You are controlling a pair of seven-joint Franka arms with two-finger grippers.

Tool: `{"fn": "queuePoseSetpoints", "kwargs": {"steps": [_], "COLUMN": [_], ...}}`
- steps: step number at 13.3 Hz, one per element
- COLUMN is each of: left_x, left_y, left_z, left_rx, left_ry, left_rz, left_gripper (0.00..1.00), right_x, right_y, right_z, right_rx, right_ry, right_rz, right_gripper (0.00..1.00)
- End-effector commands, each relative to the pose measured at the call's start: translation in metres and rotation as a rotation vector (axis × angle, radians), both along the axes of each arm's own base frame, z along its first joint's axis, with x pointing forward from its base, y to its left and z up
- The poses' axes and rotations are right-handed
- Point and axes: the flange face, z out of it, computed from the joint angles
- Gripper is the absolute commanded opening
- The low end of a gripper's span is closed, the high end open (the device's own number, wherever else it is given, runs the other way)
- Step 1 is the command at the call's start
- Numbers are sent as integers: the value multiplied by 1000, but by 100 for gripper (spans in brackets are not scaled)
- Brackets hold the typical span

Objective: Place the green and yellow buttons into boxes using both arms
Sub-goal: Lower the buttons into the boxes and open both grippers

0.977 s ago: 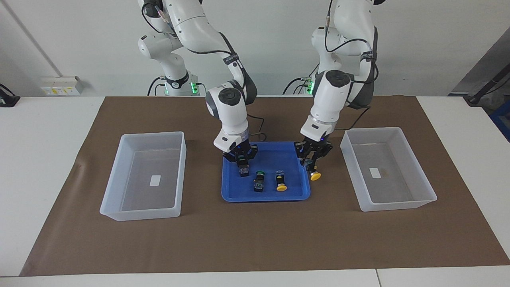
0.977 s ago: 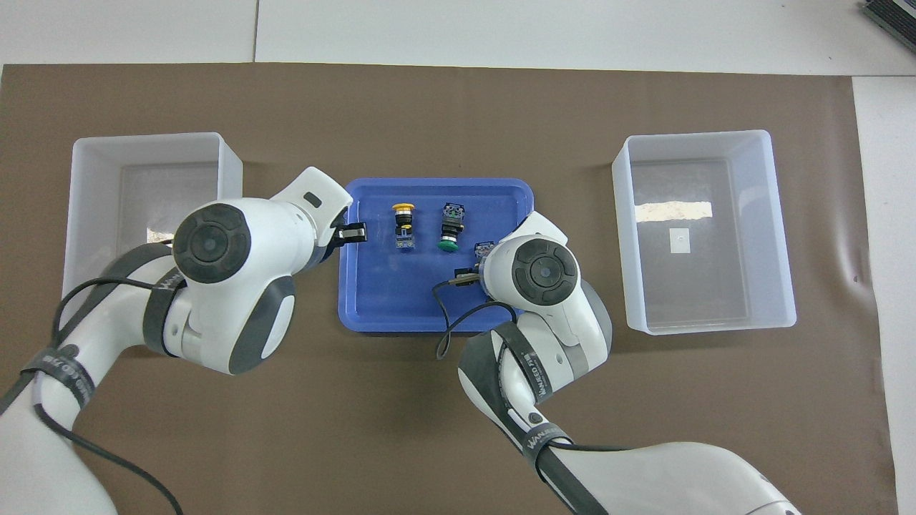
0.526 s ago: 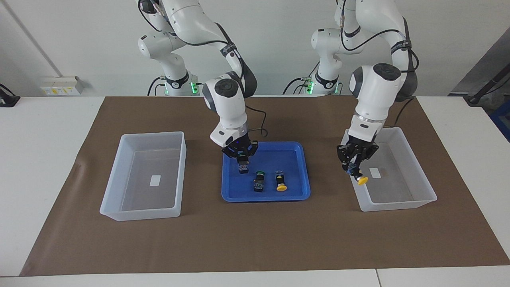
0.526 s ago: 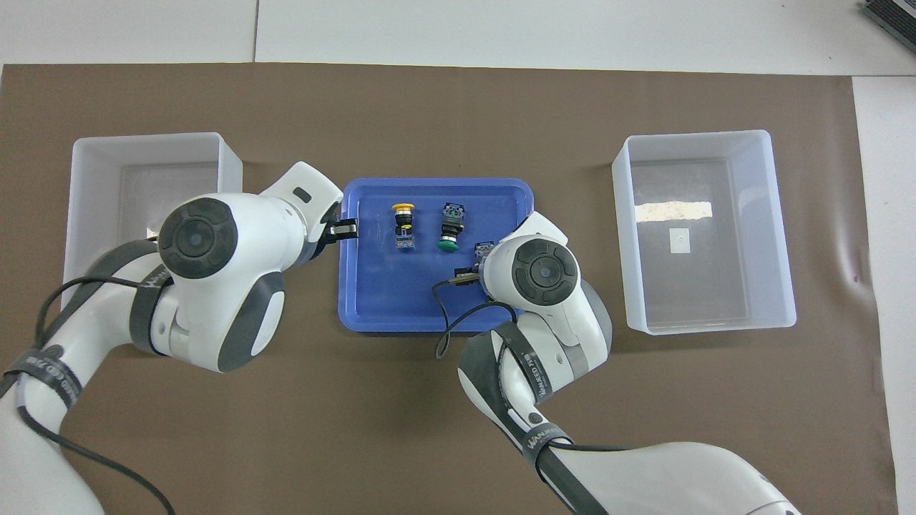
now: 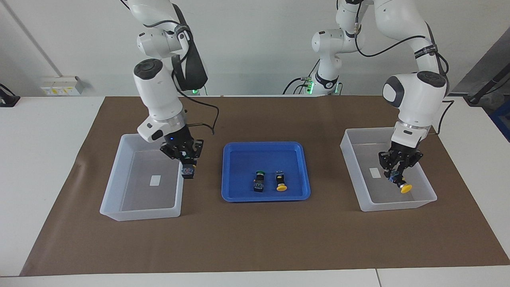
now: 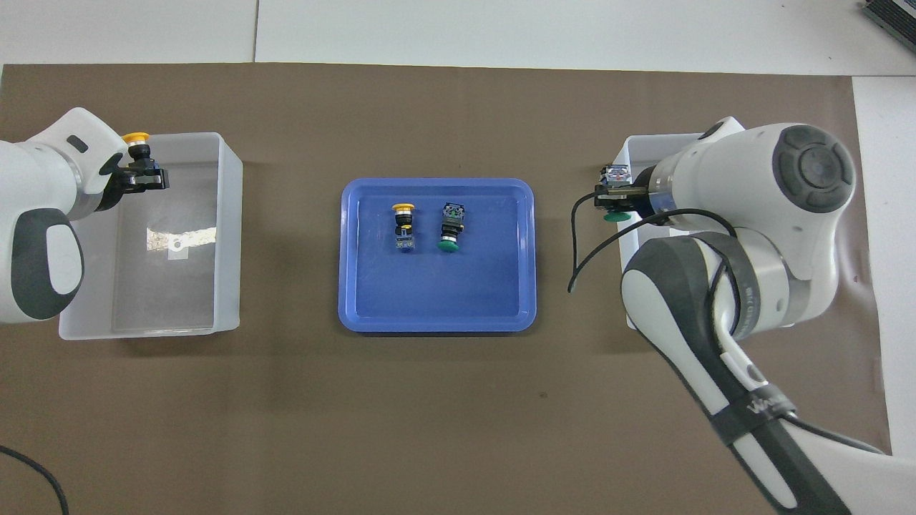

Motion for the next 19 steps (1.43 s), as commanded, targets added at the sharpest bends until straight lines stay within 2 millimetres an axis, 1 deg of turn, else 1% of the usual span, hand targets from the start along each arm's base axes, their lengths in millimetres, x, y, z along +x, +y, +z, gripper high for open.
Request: {"fn": "queuePoseSetpoints", "kwargs": {"steps": [1, 2, 3, 5, 6, 7, 8, 9, 10, 11, 12, 13, 14, 15, 16, 17, 18, 19], "left_x": [13, 18, 22, 27, 28, 28, 27, 27, 27, 30, 31, 30, 27, 23, 18, 11, 6, 2], "left_y": [0, -2, -5, -8, -10, -12, -15, -33, -35, -36, -36, -36, -36, -37, -37, -44, -50, -60], "left_z": [-27, -39, -52, -75, -81, -83, -85, -84, -83, -79, -73, -65, -48, -33, -16, 1, 16, 20], "left_rx": [13, 13, 12, 10, 9, 10, 8, 7, 6, 6, 8, 7, 6, 5, 7, 8, 9, 2], "left_ry": [-30, -44, -50, -59, -58, -53, -49, -53, -56, -66, -76, -78, -93, -89, -63, -39, -31, -13], "left_rz": [-32, -37, -42, -47, -50, -54, -57, -83, -86, -87, -88, -85, -79, -76, -75, -84, -92, -86], "left_gripper": [0, 0, 0, 0, 0, 2, 22, 62, 87, 100, 100, 100, 100, 100, 100, 100, 100, 100], "right_x": [-1, 0, 0, 0, 0, -1, -1, -2, -3, -2, -1, 0, 3, 5, 10, 17, 24, 28], "right_y": [-55, -79, -94, -113, -123, -130, -136, -138, -138, -137, -137, -135, -127, -117, -97, -79, -65, -40], "right_z": [-27, -41, -54, -81, -94, -105, -112, -116, -120, -120, -117, -110, -92, -69, -48, -27, -9, 5], "right_rx": [-39, -51, -59, -72, -81, -89, -95, -96, -93, -90, -90, -89, -87, -81, -68, -55, -53, -51], "right_ry": [15, 17, 12, 8, 4, 4, 5, 5, 12, 10, 6, 0, -25, -45, -39, -37, -52, -60], "right_rz": [80, 91, 103, 102, 112, 133, 145, 145, 145, 141, 138, 142, 153, 163, 169, 147, 139, 151], "right_gripper": [0, 0, 0, 0, 4, 9, 18, 28, 53, 86, 100, 100, 100, 100, 100, 100, 100, 100]}}
